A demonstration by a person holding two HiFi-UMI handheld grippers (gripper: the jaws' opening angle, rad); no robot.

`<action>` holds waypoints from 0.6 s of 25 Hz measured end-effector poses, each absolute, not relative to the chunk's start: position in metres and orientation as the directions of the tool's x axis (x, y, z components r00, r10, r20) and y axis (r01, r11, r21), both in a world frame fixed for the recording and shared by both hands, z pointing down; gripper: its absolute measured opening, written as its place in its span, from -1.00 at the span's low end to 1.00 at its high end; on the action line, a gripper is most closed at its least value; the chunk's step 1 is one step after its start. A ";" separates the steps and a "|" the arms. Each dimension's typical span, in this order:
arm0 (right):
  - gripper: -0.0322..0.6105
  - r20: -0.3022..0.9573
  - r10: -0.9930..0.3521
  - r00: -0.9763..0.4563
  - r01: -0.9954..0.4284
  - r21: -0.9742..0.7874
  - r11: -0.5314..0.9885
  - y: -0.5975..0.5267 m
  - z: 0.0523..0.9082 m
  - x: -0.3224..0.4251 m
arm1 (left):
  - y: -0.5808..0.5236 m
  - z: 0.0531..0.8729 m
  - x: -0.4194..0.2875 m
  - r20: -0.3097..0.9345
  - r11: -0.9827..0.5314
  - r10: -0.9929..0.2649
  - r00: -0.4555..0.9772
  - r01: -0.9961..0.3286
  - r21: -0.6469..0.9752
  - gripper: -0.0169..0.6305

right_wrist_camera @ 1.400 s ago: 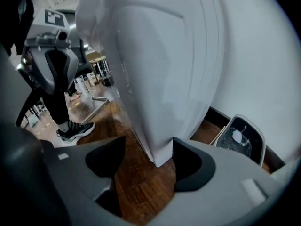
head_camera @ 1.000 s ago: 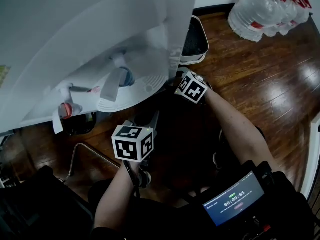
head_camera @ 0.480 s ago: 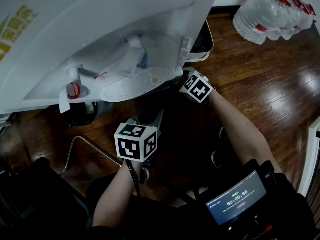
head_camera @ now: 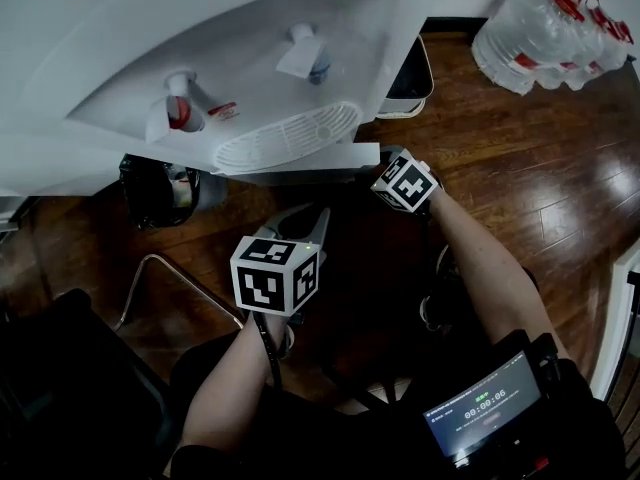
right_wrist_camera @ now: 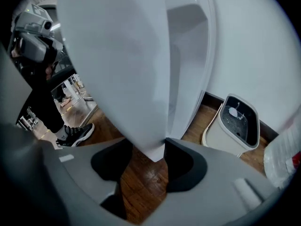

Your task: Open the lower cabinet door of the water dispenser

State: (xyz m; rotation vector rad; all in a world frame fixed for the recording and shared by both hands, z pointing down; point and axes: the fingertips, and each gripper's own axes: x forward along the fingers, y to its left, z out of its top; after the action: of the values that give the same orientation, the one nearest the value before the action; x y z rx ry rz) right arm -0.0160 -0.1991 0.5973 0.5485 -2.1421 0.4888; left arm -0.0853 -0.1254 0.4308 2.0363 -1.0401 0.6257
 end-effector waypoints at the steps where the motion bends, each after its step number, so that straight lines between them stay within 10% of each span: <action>1: -0.25 0.815 -0.205 -0.543 -0.538 -0.149 0.830 -0.192 0.596 -0.015 | -0.124 0.427 -0.086 0.686 -0.379 -0.476 0.550 -0.832 0.405 -0.79; 15: -0.33 0.798 -0.293 -0.526 -0.569 -0.075 0.819 -0.111 0.561 -0.030 | -0.067 0.406 -0.144 0.653 -0.196 -0.641 0.403 -0.909 0.369 -0.83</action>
State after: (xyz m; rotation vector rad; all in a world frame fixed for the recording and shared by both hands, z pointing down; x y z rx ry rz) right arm -0.0299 -0.1107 0.5614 0.6308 -2.1533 0.4161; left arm -0.1442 -0.0668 0.4057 1.9297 -1.3228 0.4644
